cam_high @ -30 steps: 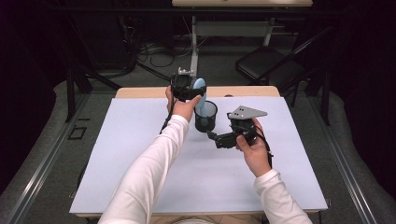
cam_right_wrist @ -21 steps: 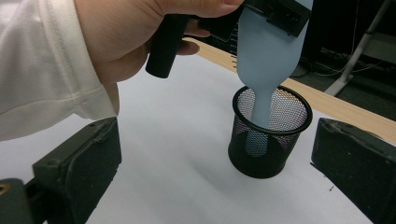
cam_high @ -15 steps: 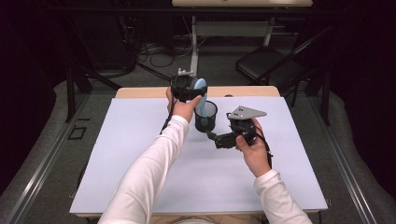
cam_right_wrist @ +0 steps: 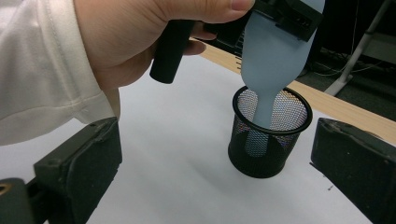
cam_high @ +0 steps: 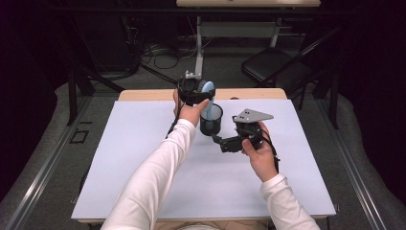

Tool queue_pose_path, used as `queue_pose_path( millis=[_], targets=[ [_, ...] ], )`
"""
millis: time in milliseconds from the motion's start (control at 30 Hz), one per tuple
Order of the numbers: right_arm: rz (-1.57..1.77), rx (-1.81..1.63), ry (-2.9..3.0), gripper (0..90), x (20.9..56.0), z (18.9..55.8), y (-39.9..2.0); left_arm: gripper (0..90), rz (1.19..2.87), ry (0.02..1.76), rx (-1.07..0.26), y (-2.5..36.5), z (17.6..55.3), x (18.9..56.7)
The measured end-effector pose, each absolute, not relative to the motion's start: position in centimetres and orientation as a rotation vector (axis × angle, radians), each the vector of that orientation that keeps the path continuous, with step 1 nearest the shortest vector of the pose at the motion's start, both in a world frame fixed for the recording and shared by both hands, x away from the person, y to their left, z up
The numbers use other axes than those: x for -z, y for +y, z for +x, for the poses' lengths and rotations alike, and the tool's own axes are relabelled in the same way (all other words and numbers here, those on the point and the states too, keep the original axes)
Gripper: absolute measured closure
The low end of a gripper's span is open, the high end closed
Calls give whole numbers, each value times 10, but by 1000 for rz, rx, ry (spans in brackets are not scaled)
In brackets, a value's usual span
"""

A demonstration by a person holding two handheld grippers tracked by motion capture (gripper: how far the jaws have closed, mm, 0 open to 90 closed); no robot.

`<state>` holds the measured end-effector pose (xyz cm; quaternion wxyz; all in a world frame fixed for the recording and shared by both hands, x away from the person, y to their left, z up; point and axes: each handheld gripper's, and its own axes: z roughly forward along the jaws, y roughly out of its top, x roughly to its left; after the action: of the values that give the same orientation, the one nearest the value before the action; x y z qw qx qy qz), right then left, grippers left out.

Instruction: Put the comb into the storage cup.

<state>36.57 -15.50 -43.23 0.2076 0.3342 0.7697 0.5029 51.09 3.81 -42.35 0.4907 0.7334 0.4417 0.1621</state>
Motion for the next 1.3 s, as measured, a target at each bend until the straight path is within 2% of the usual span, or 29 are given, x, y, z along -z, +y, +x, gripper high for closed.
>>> queue_pose_path(
  millis=[600,1300],
  targets=[
    [926,-1396,2147,17,433,366,-154,442,1773,1075,-386,37,511,424],
    [923,-1393,2149,17,433,365,-154,264,1740,1120,-363,39,512,425]
  ],
)
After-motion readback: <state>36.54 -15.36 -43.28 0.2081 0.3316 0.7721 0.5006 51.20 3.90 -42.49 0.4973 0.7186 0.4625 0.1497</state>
